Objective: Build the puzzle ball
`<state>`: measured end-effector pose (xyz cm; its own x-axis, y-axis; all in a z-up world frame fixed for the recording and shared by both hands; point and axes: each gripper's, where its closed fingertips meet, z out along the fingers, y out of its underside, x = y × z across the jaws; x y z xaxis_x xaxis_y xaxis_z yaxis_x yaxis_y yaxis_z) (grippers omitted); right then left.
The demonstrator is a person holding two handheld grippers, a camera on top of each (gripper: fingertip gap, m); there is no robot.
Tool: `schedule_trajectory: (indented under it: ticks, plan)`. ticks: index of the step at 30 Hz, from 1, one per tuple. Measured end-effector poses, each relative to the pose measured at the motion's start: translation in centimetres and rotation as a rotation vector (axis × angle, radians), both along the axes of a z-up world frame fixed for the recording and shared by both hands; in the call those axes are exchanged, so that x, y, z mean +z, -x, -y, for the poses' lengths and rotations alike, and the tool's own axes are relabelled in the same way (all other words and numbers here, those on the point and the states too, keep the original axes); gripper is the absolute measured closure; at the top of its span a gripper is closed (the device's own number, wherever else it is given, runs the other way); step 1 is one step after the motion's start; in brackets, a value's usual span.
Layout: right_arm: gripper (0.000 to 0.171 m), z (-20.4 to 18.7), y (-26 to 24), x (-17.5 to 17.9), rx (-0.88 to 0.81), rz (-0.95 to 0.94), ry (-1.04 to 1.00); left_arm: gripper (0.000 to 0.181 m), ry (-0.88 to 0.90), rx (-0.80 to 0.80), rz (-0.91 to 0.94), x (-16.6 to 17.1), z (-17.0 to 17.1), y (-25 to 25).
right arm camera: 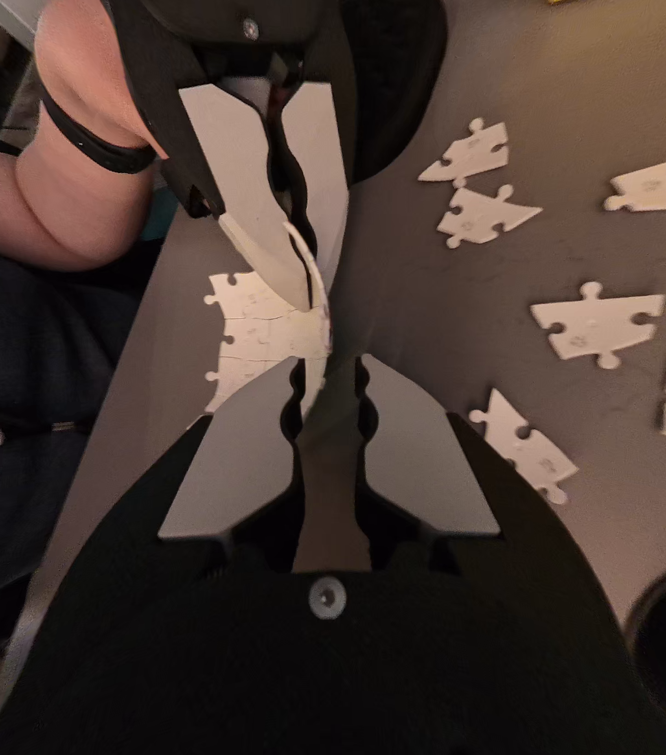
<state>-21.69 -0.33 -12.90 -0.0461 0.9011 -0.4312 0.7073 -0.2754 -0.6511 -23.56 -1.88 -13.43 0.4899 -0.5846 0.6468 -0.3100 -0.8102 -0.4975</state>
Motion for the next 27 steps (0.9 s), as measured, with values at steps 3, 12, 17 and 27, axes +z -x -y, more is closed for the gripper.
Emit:
schedule_trajectory:
  ticks: [3,12,17,27]
  plan:
    - [0.149,-1.6,-0.1,0.8,-0.043,-0.044,-0.126,0.179,0.069,0.024,0.000,-0.5,0.1,0.1]
    - [0.170,1.1,0.4,1.2,0.167,-0.070,-0.337,0.172,0.171,0.014,-0.009,-1.2,0.3,-0.3]
    - [0.170,1.1,0.6,-1.0,0.188,0.089,-0.367,0.163,0.144,-0.023,-0.013,-1.0,0.6,-0.8]
    - [0.170,0.3,0.5,-2.0,0.165,0.212,-0.326,0.161,-0.005,0.076,-0.101,0.1,-1.6,2.2]
